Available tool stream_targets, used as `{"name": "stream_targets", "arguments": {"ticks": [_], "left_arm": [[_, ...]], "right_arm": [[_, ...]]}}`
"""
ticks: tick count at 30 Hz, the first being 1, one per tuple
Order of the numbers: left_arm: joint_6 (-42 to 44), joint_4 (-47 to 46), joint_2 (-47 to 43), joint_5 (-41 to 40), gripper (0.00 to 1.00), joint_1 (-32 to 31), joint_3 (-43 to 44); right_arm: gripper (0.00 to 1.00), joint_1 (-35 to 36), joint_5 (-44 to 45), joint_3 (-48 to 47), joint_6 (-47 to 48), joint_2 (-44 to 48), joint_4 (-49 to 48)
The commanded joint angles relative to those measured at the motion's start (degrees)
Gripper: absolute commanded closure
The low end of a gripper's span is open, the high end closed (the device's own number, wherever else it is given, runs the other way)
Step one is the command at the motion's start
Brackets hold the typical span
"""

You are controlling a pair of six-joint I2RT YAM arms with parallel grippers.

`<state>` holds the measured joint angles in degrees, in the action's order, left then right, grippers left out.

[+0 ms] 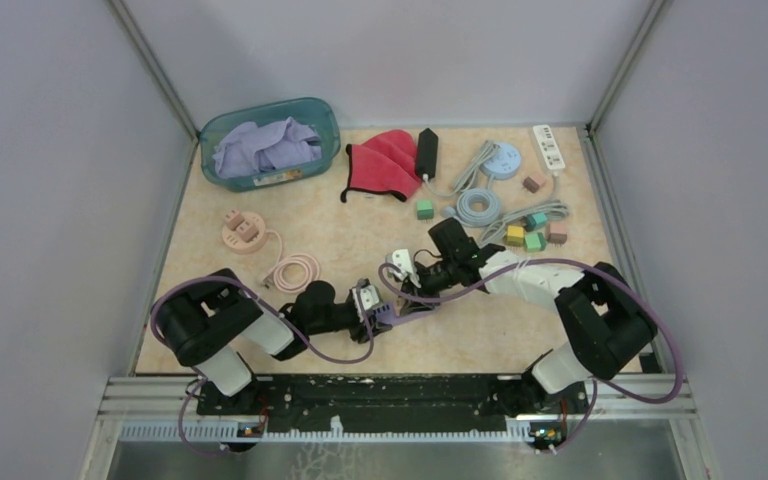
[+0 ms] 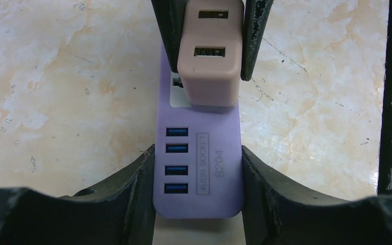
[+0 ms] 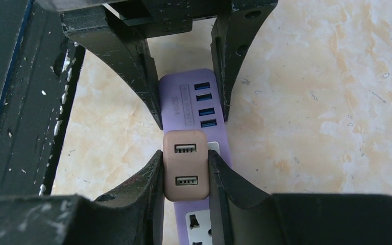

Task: Pull the plug off the socket
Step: Remove the plug from the socket.

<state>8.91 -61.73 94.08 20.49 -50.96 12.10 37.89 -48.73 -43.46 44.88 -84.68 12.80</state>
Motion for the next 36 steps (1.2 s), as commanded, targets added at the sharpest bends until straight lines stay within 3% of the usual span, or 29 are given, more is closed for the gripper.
{"name": "stream_targets", "arguments": {"ticks": [1, 11, 23, 36], "left_arm": [[-1.31, 0.83, 1.23, 1.09, 1.0, -0.54, 0.88], [-1.36, 0.39, 0.59, 0.44, 1.0, -0.54, -0.2], [-1.8, 0.65, 0.31, 0.76, 1.0, -0.54, -0.06], [-1.88, 1.3, 0.97, 1.48, 1.0, -0.46, 1.08]], "right_arm": [[1.0, -1.4, -1.16, -1.25, -2.59, 2.32, -11.15], [1.0, -6.05, -3.7, -1.63, 6.47, 4.92, -3.24], [1.0, -6.78, -9.51, -1.87, 16.67, 5.91, 5.35], [1.0, -3.31, -11.61, -0.26, 12.53, 5.73, 0.5]]}}
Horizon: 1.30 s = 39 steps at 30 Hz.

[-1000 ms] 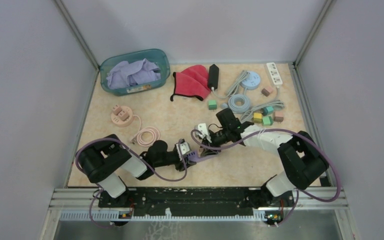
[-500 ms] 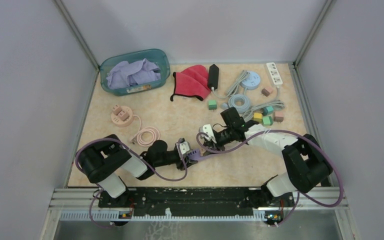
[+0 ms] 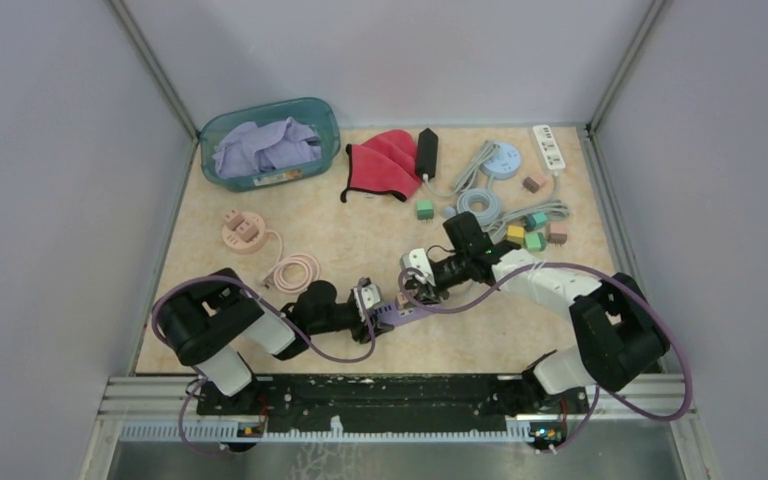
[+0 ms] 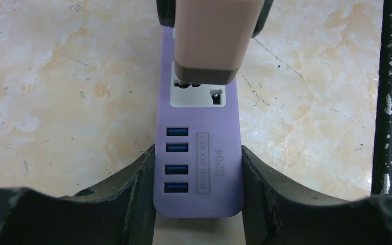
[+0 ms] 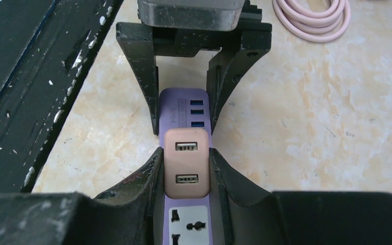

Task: Pull the plug off the socket
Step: Remove the plug from the socket, then place the plug at the center of the board.

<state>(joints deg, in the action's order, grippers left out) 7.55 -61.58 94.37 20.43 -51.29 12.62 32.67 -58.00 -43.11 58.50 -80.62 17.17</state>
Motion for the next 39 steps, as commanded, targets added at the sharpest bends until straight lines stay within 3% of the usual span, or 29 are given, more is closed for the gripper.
{"name": "stream_targets", "arguments": {"ticks": [1, 11, 24, 28, 32, 39], "left_arm": [[-0.56, 1.16, 0.72, 1.55, 1.0, -0.16, 0.64], [-0.4, 1.68, 0.55, 1.33, 0.99, -0.17, 0.6], [-1.71, 2.47, 0.79, 0.1, 0.99, -0.16, 1.59], [-2.32, 2.69, 0.82, -0.12, 0.99, -0.06, 1.84], [-2.97, 2.68, 0.9, -0.38, 0.99, -0.08, 1.84], [-4.26, 2.67, 1.0, -0.62, 0.99, -0.06, 2.01]], "right_arm": [[1.0, 2.5, -2.02, -0.72, -1.27, 1.46, -3.89], [1.0, 2.71, 0.65, -3.73, -6.49, 0.87, -4.36], [1.0, -7.21, 7.89, -2.11, -32.49, 0.73, -23.51], [0.98, -10.53, 15.25, 1.15, -43.45, 0.56, -34.81], [0.91, -12.87, 27.95, 4.21, -54.06, 0.18, -43.87], [0.86, -13.44, 42.94, 3.96, -64.89, -4.21, -46.79]]}}
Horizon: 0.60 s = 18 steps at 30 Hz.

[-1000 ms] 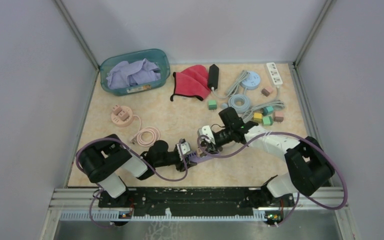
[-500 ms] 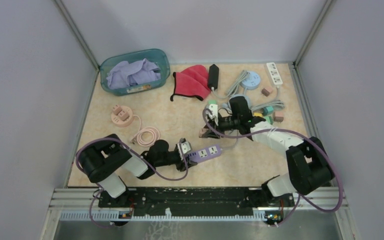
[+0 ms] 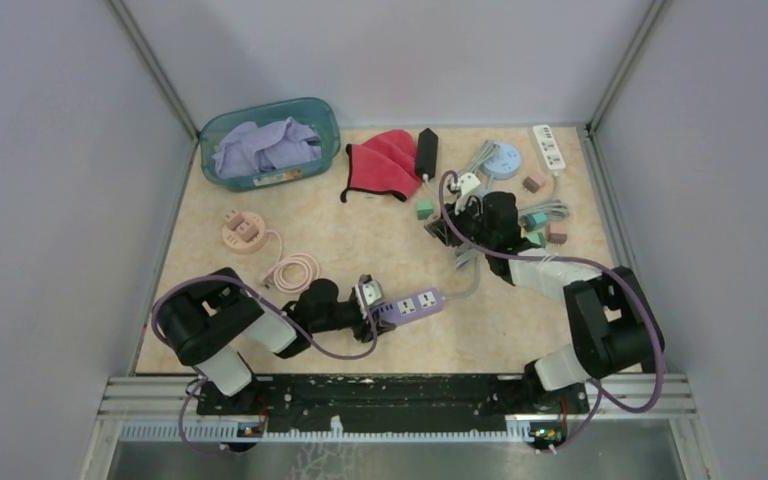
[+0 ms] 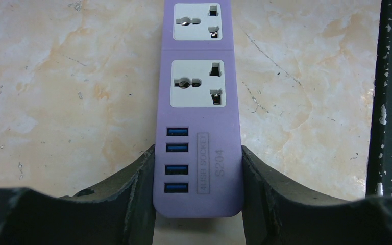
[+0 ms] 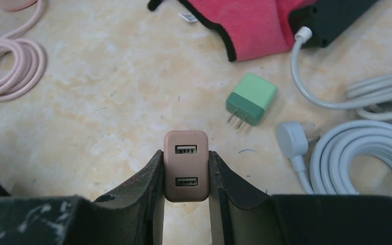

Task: Pull the plug off the socket
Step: Place the plug at the center of the board.

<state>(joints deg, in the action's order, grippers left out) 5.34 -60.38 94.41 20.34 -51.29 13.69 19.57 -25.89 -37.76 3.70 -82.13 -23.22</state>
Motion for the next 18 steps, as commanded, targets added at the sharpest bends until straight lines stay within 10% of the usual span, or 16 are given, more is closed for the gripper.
{"name": "stream_targets", "arguments": {"ticks": [1, 11, 18], "left_arm": [[-2.22, 1.48, 0.88, -0.69, 0.99, -0.02, 0.99], [-3.19, 1.84, 0.42, -1.03, 0.98, 0.12, 0.74], [-3.38, 1.44, 0.44, -1.09, 0.97, 0.14, 0.71]], "right_arm": [[0.84, -0.4, 12.45, -2.15, -11.65, -3.74, -5.48], [0.68, -1.35, 13.92, -7.6, -20.81, -12.08, -0.87], [0.31, -3.68, 14.9, -7.61, -22.6, -13.89, -1.0]]}}
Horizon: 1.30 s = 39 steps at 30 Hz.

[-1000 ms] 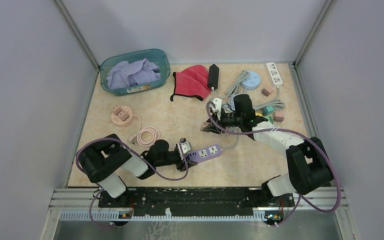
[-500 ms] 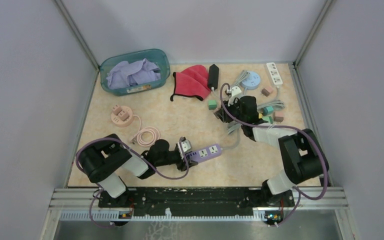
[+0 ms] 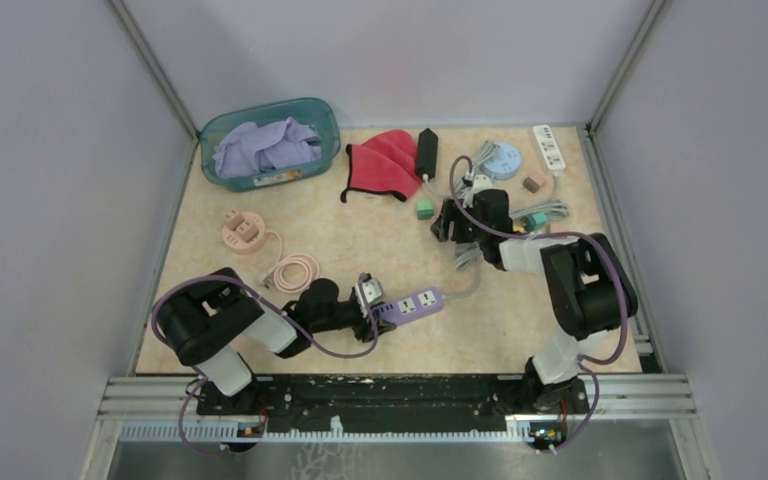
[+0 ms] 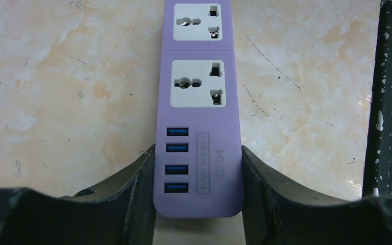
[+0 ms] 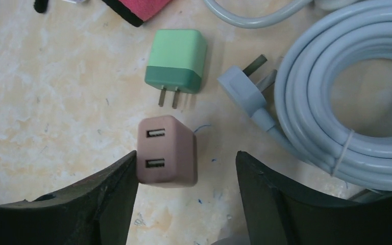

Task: Pull the plug off the socket
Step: Place the plug at the center of the board, then move the socket to the center of the board.

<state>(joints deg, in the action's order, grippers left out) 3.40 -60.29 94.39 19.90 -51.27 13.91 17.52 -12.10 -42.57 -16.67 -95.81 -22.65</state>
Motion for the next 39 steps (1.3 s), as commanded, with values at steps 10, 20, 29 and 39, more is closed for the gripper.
{"name": "stream_targets", "arguments": {"ticks": [10, 20, 29, 39], "left_arm": [[-2.93, 1.16, -1.32, -1.44, 0.75, 0.28, 0.33], [-3.6, 1.69, -2.54, -0.66, 0.56, 0.24, 1.03], [-1.28, 10.53, -2.71, -7.09, 0.62, 1.04, 5.66], [2.13, 24.33, 0.1, -7.88, 0.49, 9.36, 17.14]], "right_arm": [[0.32, -3.45, -2.46, -1.54, 2.03, 6.98, -3.46], [0.36, -5.19, -20.01, 0.3, 10.7, 13.77, -3.83], [0.36, -5.42, -28.48, 1.17, 18.71, 21.0, -0.74], [0.36, -6.18, -30.61, 0.65, 20.45, 23.06, 1.2]]}}
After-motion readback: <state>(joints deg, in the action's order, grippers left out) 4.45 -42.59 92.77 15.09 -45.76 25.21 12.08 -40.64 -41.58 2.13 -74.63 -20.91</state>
